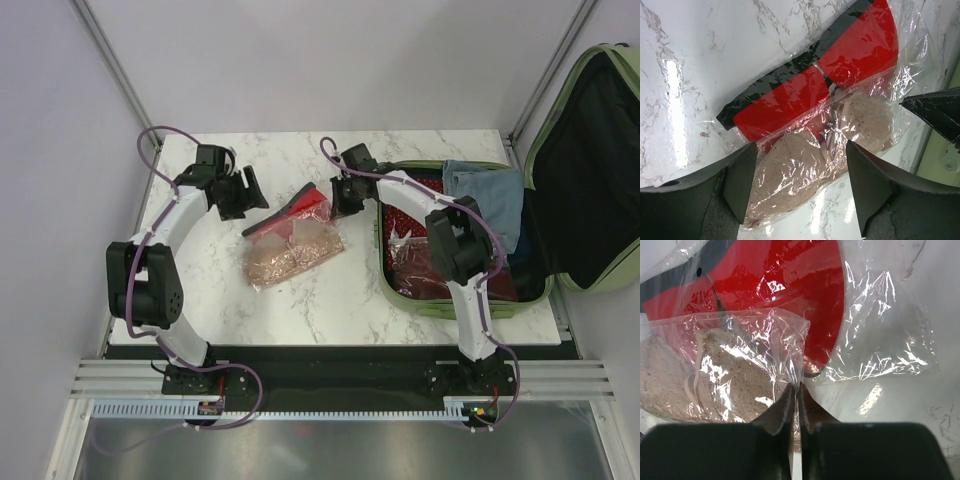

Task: Pack the luggage
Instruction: Pick up the clothes at the center of the board, then place the clothes in the luggage.

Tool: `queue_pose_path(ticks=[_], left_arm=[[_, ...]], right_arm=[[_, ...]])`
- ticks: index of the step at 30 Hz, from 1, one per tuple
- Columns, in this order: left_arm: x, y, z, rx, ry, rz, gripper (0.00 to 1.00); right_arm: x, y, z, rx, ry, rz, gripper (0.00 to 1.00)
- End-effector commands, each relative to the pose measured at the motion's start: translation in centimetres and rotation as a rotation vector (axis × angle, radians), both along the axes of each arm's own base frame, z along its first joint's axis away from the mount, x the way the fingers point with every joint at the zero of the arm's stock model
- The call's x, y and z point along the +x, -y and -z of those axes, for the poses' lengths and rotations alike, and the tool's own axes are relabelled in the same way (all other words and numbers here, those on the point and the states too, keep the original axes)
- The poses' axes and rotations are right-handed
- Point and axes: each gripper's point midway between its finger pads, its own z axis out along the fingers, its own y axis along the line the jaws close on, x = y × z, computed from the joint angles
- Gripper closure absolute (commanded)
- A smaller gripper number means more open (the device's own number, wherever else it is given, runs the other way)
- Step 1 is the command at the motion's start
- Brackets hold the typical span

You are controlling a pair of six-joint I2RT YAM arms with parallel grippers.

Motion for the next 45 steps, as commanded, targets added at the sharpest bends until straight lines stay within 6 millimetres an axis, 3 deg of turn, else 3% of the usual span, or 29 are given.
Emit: queue_pose_path(ticks=[1, 3, 6, 7, 9, 10, 12, 13, 16, 19, 20, 24, 31, 32, 38, 42, 45], left_arm=[[0.3, -0.2, -0.8, -0.010, 0.039, 0.023, 0.21], [0.3, -0.4, -0.6, -0.012, 0.038, 0.012, 0.21], [0.5, -0.6, -0.4, -0.014, 0.034, 0.004, 0.21], [0.6, -0.6, -0.4, -0.016, 0.035, 0.002, 0.21], [0.6, -0.6, -0.1, -0.016, 0.028, 0.001, 0.21], [0.6, -0.6, 0.1, -0.018, 0.025, 0.001, 0.21], [0.7, -0.6, 0.3, -0.021, 0.022, 0.003, 0.21], [0.8, -0.5, 0.5, -0.024, 0.017, 0.005, 0.21], [1.1, -0.4, 0.7, -0.026, 0.019, 0.005, 0.21], [1.3, -0.4, 0.8, -0.026, 0.027, 0.011, 0.21], [1.4, -0.3, 0.8, -0.029, 0.026, 0.013, 0.21], [1.7, 0.0, 1.2, -0.047, 0.019, 0.021, 0.22], [1.5, 0.3, 1.3, -0.062, 0.018, 0.027, 0.22], [1.4, 0.3, 1.3, -0.063, 0.018, 0.027, 0.22], [0.9, 0.5, 1.0, -0.075, 0.042, 0.038, 0.22], [0.5, 0.6, 0.8, -0.080, 0.052, 0.042, 0.22], [0.3, 0.6, 0.4, -0.082, 0.068, 0.044, 0.22]], right_arm=[[0.7, -1.3, -2.8, 0.066, 0.051, -0.008, 0.94], [0.9, -1.3, -5.0, 0.082, 0.073, 0.011, 1.00], [0.3, -0.6, -8.3, 0.088, 0.090, 0.048, 1.00], [0.0, -0.4, -10.6, 0.110, 0.110, 0.069, 1.00], [-0.9, 0.6, -12.1, 0.090, 0.100, 0.098, 1.00], [-1.4, 1.0, -14.2, 0.101, 0.119, 0.112, 1.00], [-2.8, 2.4, -14.6, 0.058, 0.095, 0.141, 1.00], [-3.4, 3.1, -15.8, 0.052, 0.105, 0.154, 1.00], [-6.2, 6.1, -16.0, -0.043, 0.060, 0.203, 1.00], [-7.7, 8.6, -16.2, -0.113, 0.062, 0.263, 1.00], [-8.6, 9.4, -17.2, -0.109, 0.073, 0.276, 1.00], [-11.0, 13.9, -16.4, -0.220, 0.055, 0.361, 1.00], [-14.9, 21.1, -18.5, -0.375, 0.069, 0.501, 1.00], [-14.9, 22.8, -18.7, -0.424, 0.082, 0.545, 1.00], [-15.7, 28.1, -20.1, -0.578, 0.121, 0.619, 1.00], [-16.2, 31.6, -18.6, -0.767, 0.103, 0.604, 1.00], [-16.4, 33.0, -17.4, -0.847, 0.077, 0.581, 1.00]])
